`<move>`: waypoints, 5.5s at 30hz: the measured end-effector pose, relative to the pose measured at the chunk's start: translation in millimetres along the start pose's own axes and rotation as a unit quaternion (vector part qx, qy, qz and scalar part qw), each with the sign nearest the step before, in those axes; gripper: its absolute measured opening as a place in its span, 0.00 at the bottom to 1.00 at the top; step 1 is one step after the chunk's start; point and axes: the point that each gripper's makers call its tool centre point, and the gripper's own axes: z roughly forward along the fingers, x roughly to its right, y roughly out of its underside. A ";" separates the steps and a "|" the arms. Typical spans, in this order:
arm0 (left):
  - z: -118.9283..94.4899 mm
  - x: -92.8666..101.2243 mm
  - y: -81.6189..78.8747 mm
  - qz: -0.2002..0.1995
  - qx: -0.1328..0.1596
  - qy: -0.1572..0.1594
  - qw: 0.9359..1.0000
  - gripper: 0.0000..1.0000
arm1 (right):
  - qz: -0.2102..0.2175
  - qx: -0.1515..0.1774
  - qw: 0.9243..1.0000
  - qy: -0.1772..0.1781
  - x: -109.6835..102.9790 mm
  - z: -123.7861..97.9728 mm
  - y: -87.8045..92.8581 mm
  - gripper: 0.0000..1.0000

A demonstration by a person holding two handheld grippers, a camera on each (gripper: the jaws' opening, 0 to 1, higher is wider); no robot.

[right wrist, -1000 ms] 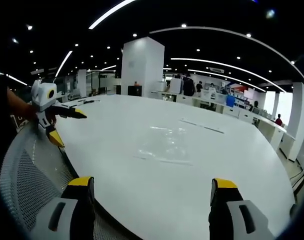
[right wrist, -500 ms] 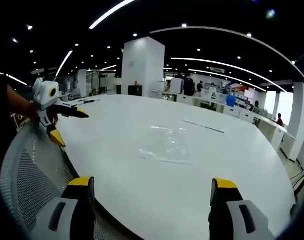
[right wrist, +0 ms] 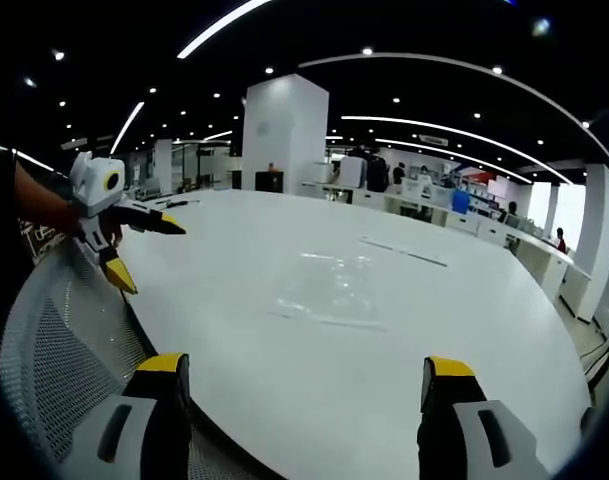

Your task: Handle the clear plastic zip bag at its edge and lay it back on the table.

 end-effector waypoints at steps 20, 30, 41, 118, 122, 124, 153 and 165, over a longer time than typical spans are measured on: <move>14.5 2.5 -4.2 0.014 -0.003 0.018 1.000 0.87 | 0.001 -0.002 1.000 0.001 0.1 -0.7 1.2 0.96; 20.5 1.7 -4.7 0.020 -0.007 0.026 0.999 0.86 | 0.002 -0.004 1.000 0.000 -0.7 -1.1 2.3 0.96; 30.3 2.8 -8.0 0.016 -0.004 0.027 1.000 0.85 | 0.002 -0.006 1.000 -0.001 -1.2 -0.7 2.5 0.96; 91.8 0.5 -13.0 0.019 -0.026 0.062 0.998 0.75 | 0.002 -0.012 1.000 -0.009 -0.2 1.4 7.6 0.93; 97.2 6.2 -11.1 0.027 -0.034 0.074 0.996 0.75 | 0.003 -0.012 1.000 -0.009 -0.6 1.2 7.2 0.93; 98.7 7.9 -10.6 0.026 -0.036 0.076 0.996 0.74 | 0.003 -0.011 1.000 -0.008 -0.7 1.1 6.9 0.93; 118.3 4.7 -9.0 0.034 -0.047 0.093 0.994 0.66 | 0.006 -0.012 1.000 -0.007 -2.6 -0.2 4.1 0.93; 123.5 2.2 -11.9 0.044 -0.050 0.100 0.993 0.61 | 0.008 -0.016 1.000 -0.007 -2.2 0.5 5.4 0.92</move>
